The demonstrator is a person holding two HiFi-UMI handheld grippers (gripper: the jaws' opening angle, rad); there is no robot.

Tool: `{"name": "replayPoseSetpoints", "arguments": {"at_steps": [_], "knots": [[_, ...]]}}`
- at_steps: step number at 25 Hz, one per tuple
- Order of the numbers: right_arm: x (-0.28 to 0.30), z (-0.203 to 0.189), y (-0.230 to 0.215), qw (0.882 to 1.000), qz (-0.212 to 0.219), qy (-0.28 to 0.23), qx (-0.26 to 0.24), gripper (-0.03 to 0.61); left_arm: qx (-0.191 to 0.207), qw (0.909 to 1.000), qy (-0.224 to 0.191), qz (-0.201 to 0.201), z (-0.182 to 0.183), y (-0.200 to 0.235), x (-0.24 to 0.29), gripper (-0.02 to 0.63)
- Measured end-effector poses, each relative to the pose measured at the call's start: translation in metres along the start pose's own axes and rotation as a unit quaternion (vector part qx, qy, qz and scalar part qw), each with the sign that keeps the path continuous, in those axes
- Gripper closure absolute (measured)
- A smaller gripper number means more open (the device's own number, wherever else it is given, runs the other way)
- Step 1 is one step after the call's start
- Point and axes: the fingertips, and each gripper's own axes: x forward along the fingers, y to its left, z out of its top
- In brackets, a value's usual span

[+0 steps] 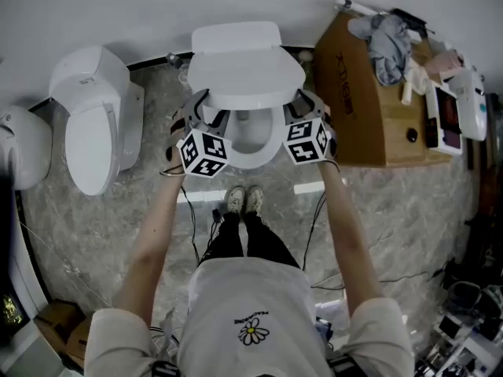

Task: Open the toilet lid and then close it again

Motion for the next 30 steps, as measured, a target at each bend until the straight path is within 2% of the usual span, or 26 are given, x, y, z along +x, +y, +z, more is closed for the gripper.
{"name": "replayPoseSetpoints", "arguments": {"at_steps": [7, 16, 24, 30], "knots": [[-0.007, -0.048, 0.032, 0.998, 0.026, 0.058, -0.009, 0.388, 0.007, 0.9975, 0.032, -0.063, -0.033, -0.046, -0.013, 0.325], [-0.01, -0.1, 0.068, 0.992, 0.071, 0.108, 0.004, 0.377, 0.024, 0.9915, 0.063, -0.111, -0.071, -0.092, -0.02, 0.324], [-0.003, -0.147, 0.096, 0.983, 0.106, 0.147, 0.01, 0.377, -0.015, 0.985, 0.086, -0.149, -0.101, -0.127, -0.017, 0.325], [0.004, -0.181, 0.122, 0.974, 0.134, 0.181, 0.006, 0.377, -0.006, 0.9771, 0.111, -0.181, -0.134, -0.156, -0.015, 0.325]]}}
